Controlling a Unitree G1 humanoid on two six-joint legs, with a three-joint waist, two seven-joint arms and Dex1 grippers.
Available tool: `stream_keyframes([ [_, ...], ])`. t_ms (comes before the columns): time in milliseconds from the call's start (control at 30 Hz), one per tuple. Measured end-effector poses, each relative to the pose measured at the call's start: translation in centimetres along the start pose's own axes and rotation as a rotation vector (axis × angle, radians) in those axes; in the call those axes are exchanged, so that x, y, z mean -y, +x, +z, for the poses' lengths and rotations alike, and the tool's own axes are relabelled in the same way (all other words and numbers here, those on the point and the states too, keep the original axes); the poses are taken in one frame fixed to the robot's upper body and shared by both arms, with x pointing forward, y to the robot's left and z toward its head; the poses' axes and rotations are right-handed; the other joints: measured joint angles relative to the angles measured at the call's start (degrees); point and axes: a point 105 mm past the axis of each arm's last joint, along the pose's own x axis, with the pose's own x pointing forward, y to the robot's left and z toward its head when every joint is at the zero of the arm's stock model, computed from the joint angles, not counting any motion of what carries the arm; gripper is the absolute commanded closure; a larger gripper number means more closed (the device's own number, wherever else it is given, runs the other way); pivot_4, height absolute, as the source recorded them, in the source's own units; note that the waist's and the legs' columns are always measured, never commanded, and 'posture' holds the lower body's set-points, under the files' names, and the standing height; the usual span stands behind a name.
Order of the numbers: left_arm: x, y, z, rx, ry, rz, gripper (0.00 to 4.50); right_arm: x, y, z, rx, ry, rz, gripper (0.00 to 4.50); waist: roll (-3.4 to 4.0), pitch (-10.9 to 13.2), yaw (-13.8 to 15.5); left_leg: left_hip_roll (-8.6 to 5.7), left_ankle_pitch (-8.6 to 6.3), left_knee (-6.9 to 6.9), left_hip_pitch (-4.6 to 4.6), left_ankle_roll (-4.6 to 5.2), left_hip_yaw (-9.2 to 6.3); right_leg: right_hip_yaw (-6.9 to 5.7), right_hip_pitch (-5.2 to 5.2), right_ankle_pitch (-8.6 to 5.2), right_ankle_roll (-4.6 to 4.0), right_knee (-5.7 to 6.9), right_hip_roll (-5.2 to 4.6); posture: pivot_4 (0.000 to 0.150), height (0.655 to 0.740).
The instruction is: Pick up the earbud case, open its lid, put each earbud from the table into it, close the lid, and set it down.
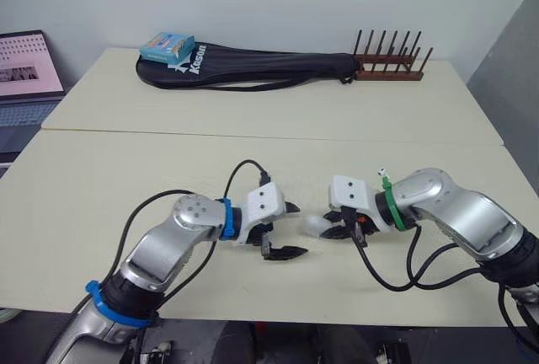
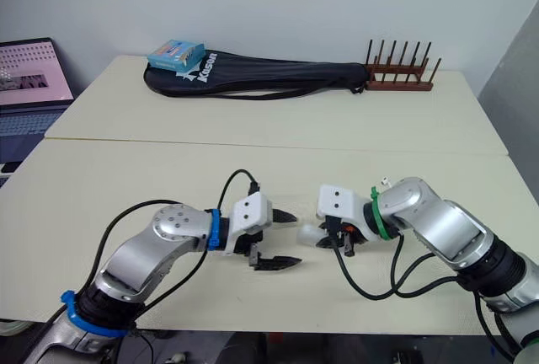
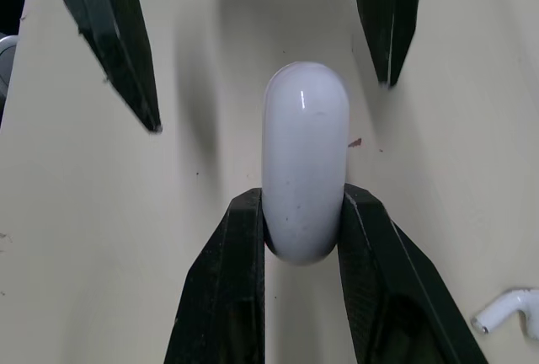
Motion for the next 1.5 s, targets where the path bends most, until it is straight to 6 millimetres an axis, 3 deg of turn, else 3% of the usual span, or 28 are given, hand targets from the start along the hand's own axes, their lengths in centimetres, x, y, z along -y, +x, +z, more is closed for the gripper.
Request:
stream_keyframes([
  [133, -0.9, 0.5, -0.5, -0.017, -0.019, 0.023, 0.00, 0.2, 0.1, -0.1, -0.008, -0.008, 0.000, 3.72, 0.00, 0.0, 0.0, -0.01, 0.00, 0.01, 0.00, 0.00, -0.01, -0.02, 0.01, 0.00, 0.00, 0.01, -0.01, 0.150, 0.6787],
  [200, -0.9, 0.7, -0.6, -0.017, -0.025, 0.023, 0.40, 0.2, 0.3, 0.0, -0.005, -0.009, 0.005, 3.72, 0.00, 0.0, 0.0, -0.01, 0.00, 0.01, 0.00, 0.00, -0.02, -0.02, 0.01, 0.00, 0.00, 0.01, -0.01, 0.150, 0.6787],
  [533, -0.9, 1.2, -0.4, 0.007, -0.039, 0.005, 3.59, 0.4, 0.2, 0.1, -0.006, -0.020, -0.008, 3.72, 0.00, 0.0, 0.1, -0.03, 0.01, 0.02, 0.00, 0.00, -0.04, -0.04, 0.03, 0.00, -0.01, 0.02, -0.04, 0.150, 0.6787],
  [567, -0.8, 1.2, -0.4, 0.006, -0.038, -0.004, 3.71, 0.4, 0.2, 0.1, -0.006, -0.019, -0.005, 3.72, 0.00, 0.0, 0.1, -0.02, 0.01, 0.02, 0.00, 0.00, -0.05, -0.05, 0.03, 0.00, -0.01, 0.03, -0.04, 0.150, 0.6787],
  [700, -0.8, 1.2, -0.5, 0.005, -0.038, -0.008, 3.71, 0.3, 0.3, 0.1, -0.005, -0.016, 0.007, 3.72, 0.00, 0.0, 0.1, -0.03, 0.01, 0.03, 0.00, 0.00, -0.06, -0.06, 0.03, 0.00, -0.01, 0.04, -0.04, 0.150, 0.6787],
  [900, -0.9, 1.2, -0.5, 0.017, -0.042, 0.007, 3.71, 0.4, -0.1, 0.1, -0.002, -0.041, 0.012, 1.68, 0.01, 0.0, 0.1, -0.03, 0.01, 0.03, 0.00, 0.00, -0.07, -0.06, 0.04, 0.00, -0.01, 0.04, -0.05, 0.150, 0.6787],
  [1067, -0.2, 0.2, -1.8, 0.098, -0.150, 0.021, 3.71, 1.7, -2.7, 0.0, -0.007, -0.092, -0.068, 0.00, 0.01, 0.0, 0.1, -0.03, 0.01, 0.03, 0.01, 0.00, -0.06, -0.08, 0.04, 0.00, -0.01, 0.04, -0.10, 0.150, 0.6787],
  [1167, 1.0, 0.0, -2.0, 0.199, -0.205, -0.012, 3.71, 1.8, -3.8, 0.8, 0.059, -0.142, -0.096, 0.00, 0.01, 0.0, 0.1, -0.03, 0.01, 0.03, 0.01, 0.00, -0.06, -0.09, 0.05, -0.01, -0.03, 0.06, -0.12, 0.150, 0.6787],
  [1267, 1.4, -0.2, -1.7, 0.321, -0.242, 0.011, 3.71, 0.6, -4.0, 1.7, 0.143, -0.177, -0.070, 0.00, 0.01, 0.0, 0.1, -0.05, 0.01, 0.05, 0.01, 0.00, -0.08, -0.11, 0.09, -0.01, -0.03, 0.06, -0.13, 0.150, 0.6787],
  [1400, 1.2, -0.4, -1.9, 0.359, -0.228, 0.055, 3.71, -1.0, -3.8, 2.1, 0.173, -0.197, -0.015, 0.00, 0.01, 0.0, 0.1, -0.07, 0.02, 0.07, 0.06, -0.01, -0.08, -0.10, 0.13, -0.01, -0.04, 0.09, -0.14, 0.150, 0.6787],
  [1500, 1.2, -0.3, -1.6, 0.371, -0.192, 0.062, 3.71, -1.0, -3.3, 2.5, 0.190, -0.189, -0.025, 0.00, 0.01, 0.0, 0.1, -0.07, 0.02, 0.06, 0.06, -0.01, -0.06, -0.09, 0.13, -0.01, -0.04, 0.09, -0.14, 0.150, 0.6787],
])
